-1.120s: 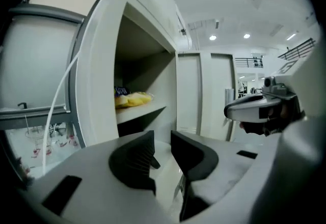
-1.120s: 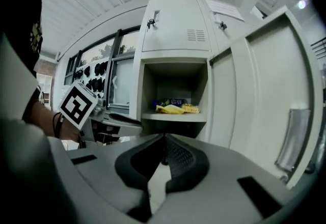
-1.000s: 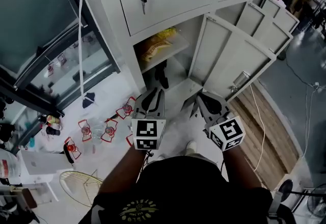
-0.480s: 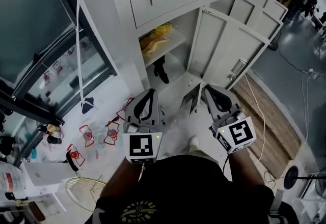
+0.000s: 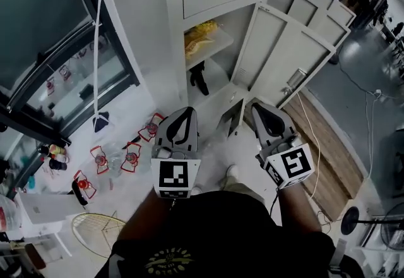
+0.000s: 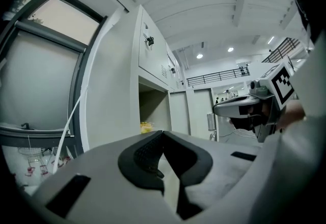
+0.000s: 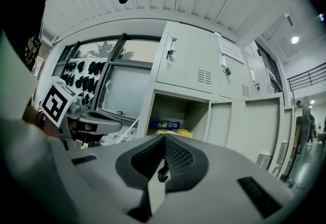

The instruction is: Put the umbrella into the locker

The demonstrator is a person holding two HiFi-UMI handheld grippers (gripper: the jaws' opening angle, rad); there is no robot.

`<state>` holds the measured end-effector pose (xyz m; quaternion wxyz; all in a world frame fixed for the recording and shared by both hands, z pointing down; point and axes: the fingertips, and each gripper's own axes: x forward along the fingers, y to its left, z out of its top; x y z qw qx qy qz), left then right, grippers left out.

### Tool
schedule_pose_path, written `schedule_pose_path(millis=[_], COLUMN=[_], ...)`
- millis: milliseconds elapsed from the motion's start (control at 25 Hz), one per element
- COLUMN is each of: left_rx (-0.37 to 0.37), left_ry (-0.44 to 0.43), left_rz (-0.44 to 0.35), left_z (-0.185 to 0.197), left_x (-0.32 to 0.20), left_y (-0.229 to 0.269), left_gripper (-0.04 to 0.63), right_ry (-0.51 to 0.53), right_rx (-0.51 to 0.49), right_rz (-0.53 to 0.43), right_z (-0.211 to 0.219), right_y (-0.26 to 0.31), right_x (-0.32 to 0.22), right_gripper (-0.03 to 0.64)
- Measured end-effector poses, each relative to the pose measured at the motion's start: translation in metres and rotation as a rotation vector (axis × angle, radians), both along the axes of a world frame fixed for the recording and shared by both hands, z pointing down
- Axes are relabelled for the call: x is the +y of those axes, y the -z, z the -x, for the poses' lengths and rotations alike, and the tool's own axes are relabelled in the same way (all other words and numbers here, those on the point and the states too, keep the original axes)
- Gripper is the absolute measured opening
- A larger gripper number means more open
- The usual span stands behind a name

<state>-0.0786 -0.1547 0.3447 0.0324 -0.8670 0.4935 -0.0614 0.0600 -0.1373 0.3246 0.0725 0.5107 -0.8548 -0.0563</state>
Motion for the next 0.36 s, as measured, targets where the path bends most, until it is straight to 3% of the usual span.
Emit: schedule_pose_path(millis=[360], left_rx=[-0.066], left_ry=[0.046], left_rz=[0.006], left_z=[-0.003], left_x=[-0.014], left_y=[-0.003], left_gripper=[0.025], right_ry=[0.037], right_rx=[-0.019], right_rz=[0.008], right_z=[-0.005], right_y=[-0.008], right_x=[-0.018], right_gripper=[0.028])
